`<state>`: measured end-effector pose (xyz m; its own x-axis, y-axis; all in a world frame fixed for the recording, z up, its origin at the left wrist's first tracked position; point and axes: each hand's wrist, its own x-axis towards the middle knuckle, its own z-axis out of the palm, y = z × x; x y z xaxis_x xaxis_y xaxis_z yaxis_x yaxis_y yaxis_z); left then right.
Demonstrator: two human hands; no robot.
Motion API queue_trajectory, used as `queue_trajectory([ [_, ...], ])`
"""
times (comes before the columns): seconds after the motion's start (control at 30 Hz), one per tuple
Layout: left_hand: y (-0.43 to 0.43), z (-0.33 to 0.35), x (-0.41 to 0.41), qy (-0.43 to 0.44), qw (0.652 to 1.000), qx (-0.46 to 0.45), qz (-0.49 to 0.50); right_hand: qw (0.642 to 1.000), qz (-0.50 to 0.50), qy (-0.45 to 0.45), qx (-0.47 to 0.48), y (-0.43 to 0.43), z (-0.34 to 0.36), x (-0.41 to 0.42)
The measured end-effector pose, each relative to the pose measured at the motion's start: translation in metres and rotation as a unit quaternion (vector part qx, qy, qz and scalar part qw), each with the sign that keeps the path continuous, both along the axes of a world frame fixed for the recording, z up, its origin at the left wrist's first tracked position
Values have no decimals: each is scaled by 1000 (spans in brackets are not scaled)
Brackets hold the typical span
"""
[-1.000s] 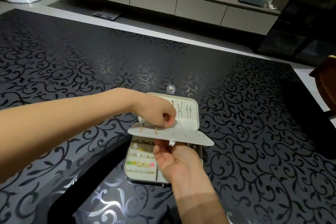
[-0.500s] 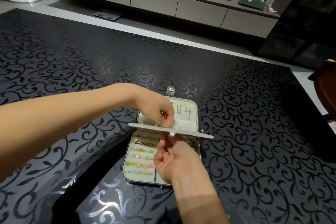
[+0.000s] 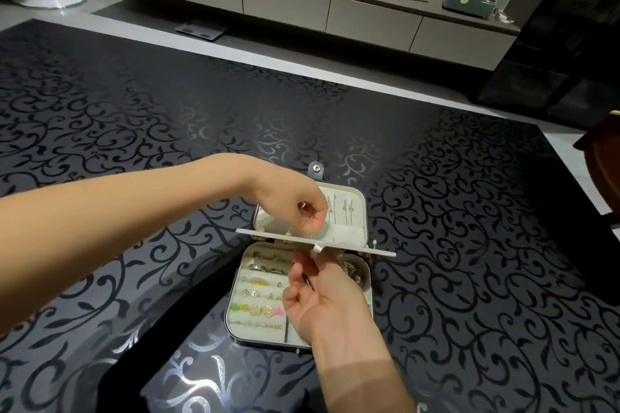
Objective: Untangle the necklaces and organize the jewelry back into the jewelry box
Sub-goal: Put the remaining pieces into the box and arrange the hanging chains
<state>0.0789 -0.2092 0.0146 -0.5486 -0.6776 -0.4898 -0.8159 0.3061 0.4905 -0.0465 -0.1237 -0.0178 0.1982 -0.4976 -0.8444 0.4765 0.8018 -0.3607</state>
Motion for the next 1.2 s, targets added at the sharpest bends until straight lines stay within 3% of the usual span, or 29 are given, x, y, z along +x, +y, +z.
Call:
queue_trajectory([
  [0.8, -6, 5, -6, -37, 999, 12, -35, 1000, -19, -14, -12, 1, -3, 2],
  [1.2, -19, 11, -29, -143, 984, -4, -106, 998, -68, -5, -14, 5, 1, 4],
])
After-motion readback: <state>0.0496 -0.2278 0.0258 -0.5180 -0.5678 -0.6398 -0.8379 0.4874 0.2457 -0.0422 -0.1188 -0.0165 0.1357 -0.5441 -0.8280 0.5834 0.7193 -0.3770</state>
